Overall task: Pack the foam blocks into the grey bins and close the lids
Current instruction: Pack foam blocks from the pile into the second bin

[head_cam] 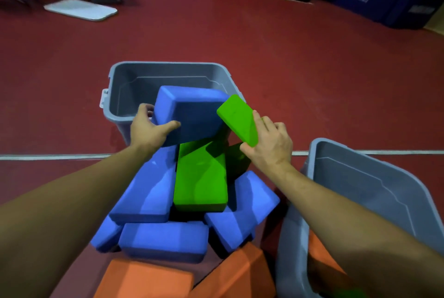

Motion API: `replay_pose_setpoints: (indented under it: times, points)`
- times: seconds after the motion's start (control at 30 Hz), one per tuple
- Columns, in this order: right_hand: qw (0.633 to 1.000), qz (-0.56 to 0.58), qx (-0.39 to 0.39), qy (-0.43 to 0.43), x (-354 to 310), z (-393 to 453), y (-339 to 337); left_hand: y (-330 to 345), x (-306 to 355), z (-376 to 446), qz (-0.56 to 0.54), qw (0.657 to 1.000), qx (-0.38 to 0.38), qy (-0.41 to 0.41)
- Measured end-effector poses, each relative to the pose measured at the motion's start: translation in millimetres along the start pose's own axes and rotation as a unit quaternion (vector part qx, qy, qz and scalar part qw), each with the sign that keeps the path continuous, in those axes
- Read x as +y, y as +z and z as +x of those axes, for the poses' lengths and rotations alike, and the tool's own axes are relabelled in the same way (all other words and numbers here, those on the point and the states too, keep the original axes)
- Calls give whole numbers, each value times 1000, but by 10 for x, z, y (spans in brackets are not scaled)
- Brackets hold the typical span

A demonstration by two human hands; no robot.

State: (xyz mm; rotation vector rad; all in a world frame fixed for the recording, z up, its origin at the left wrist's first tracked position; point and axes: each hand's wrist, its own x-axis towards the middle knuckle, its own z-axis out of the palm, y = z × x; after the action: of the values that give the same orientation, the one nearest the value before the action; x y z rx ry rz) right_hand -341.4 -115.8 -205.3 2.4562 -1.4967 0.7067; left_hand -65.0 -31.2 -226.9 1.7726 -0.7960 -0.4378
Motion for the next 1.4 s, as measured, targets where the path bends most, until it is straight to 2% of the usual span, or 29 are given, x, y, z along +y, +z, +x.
replay_pose_setpoints:
  times: [0.1, 0.27, 0.43, 0.5, 0.67, 0.8, 0.93, 1.13, 1.27, 1.4]
  points:
    - [999, 7, 27, 21, 121, 63, -290, 185, 457, -209, 12, 997, 35, 71]
    - [991, 51, 90, 86, 572, 56, -929, 526, 1282, -638, -1, 989, 53, 135]
    - [973, 65, 153, 157, 1316, -256, -1626, 1015, 1948, -1178, -9, 979, 11, 205]
    - [968, 62, 155, 188, 1690, -476, -1891, 1248, 2148, -1413, -7, 974, -20, 226]
    - [960, 56, 77, 264, 2663, -1156, -2305, 1801, 2367, -1881, 38, 952, -109, 284]
    - [954, 64, 2, 292, 3198, -1596, -2322, 2149, 2320, -2117, 122, 922, -159, 331]
    - [954, 67, -42, 289, 3541, -1871, -2077, 2449, 2134, -2191, 206, 878, -196, 385]
    - [957, 80, -68, 270, 3969, -1948, -1574, 2930, 1747, -2158, 325, 788, -274, 446]
    - [965, 81, -100, 228, 4161, -1863, -1300, 3188, 1616, -2276, 317, 797, -298, 418]
    - [973, 62, -152, 160, 4235, -1761, -1117, 3372, 1451, -2295, 333, 777, -331, 418]
